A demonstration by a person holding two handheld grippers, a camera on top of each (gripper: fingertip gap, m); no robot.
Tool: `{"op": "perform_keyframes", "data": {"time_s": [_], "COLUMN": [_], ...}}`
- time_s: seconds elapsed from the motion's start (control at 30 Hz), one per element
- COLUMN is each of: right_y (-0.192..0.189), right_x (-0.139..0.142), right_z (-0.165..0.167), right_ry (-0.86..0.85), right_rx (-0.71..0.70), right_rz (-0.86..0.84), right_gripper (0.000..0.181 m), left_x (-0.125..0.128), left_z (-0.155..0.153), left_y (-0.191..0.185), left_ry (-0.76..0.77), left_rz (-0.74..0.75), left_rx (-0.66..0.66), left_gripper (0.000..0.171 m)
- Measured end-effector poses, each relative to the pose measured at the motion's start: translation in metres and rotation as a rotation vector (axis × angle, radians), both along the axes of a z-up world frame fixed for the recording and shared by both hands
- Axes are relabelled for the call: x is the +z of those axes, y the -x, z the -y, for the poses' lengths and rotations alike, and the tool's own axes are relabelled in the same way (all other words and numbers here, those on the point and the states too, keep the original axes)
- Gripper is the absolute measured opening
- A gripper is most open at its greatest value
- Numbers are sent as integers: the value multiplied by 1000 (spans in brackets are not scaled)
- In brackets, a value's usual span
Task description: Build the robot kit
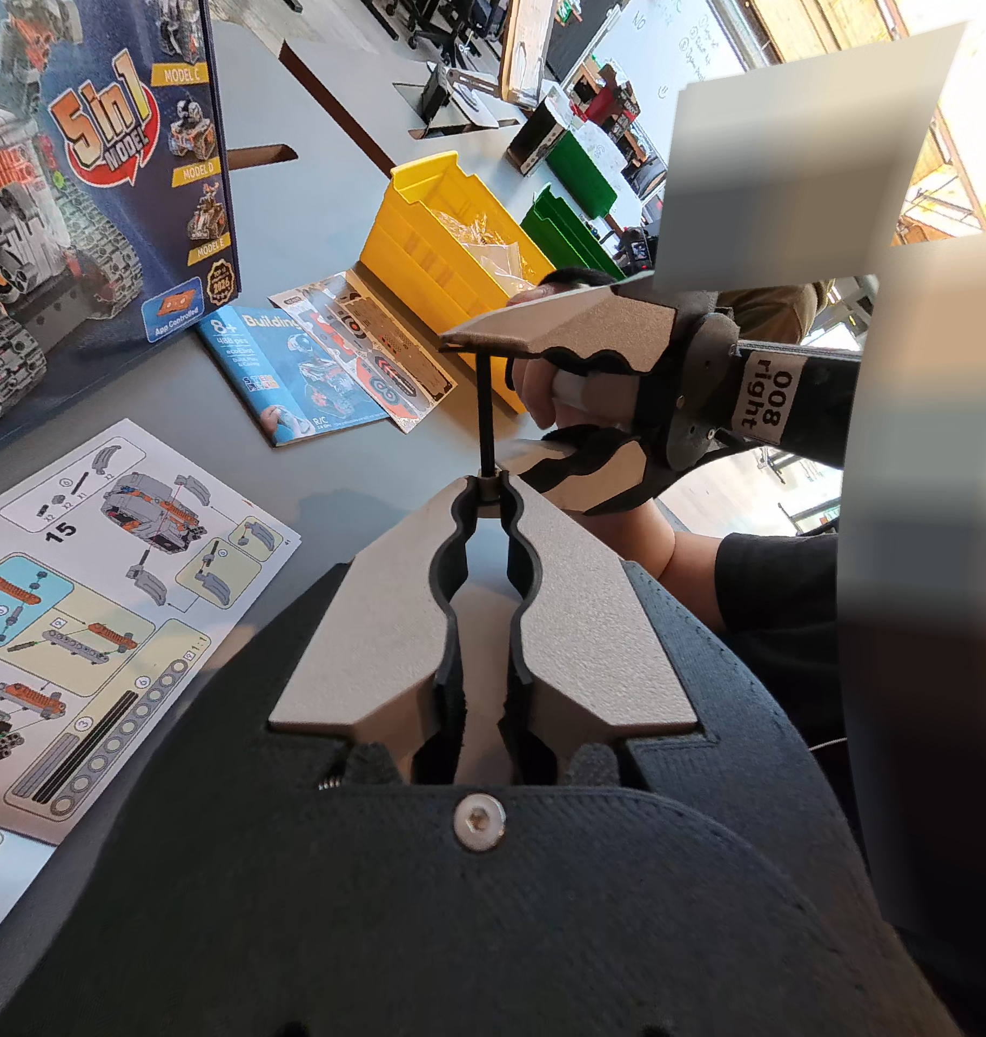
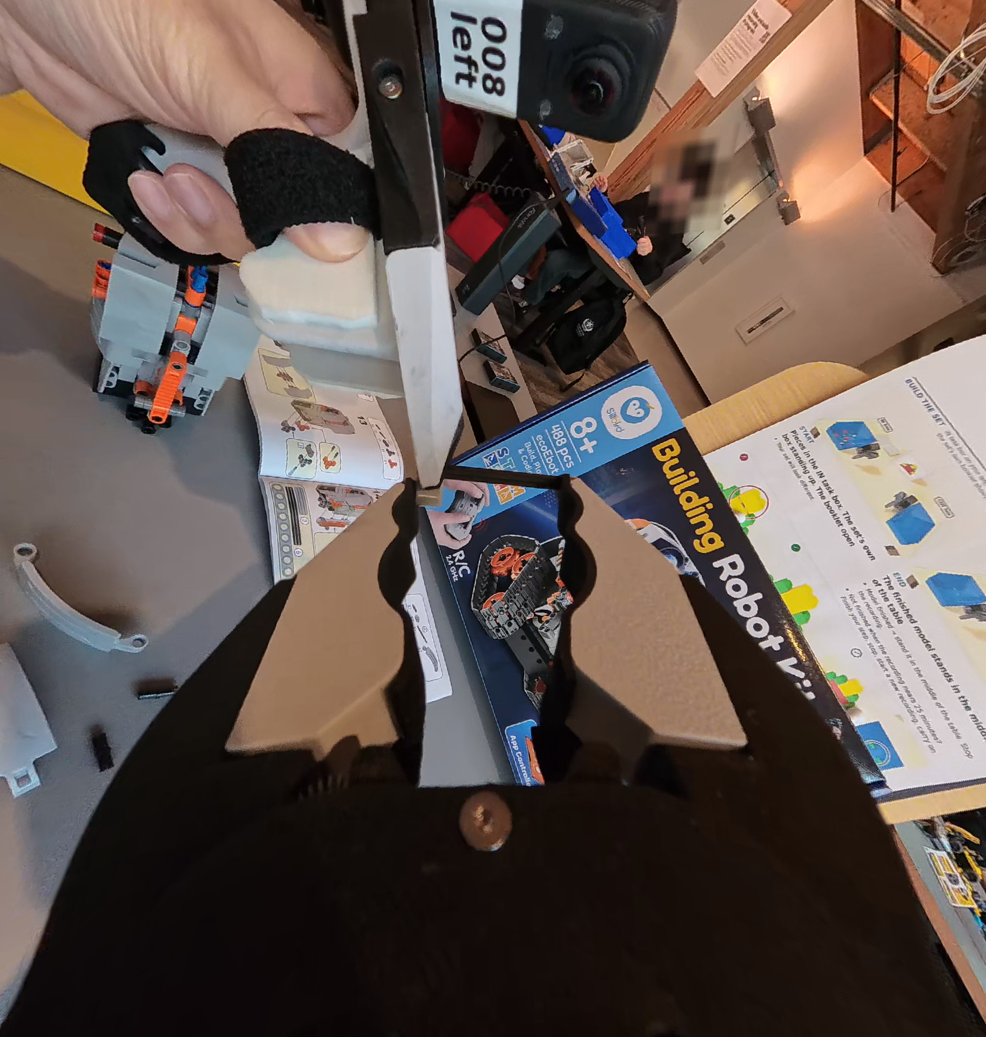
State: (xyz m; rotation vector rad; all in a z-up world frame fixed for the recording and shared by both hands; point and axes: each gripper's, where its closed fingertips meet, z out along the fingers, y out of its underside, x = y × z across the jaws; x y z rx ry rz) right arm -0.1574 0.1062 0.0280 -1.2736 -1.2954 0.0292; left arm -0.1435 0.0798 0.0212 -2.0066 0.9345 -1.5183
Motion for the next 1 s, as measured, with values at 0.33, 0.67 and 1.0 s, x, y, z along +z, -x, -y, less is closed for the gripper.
{"op": "perform_keyframes", "data": {"time_s": [0.33,0.67,1.0], "right_y": [-2,1,6], "right_x": [1,-1,0], "right_z": [0,4,1], "right_ry": [-17,-11,-33], "right_rx": [-2,22,9], "right_rz": [1,0,2], "right_gripper": [47,27,30], "left_x": [0,3,4], "left_z": [-1,-2,-4], "left_y": [-2,-4,2], "left_ry": [-15,-18,-9], "left_rz": [-6,13,19], "left_rx": [7,19,30], "left_gripper": [5,5,5]}}
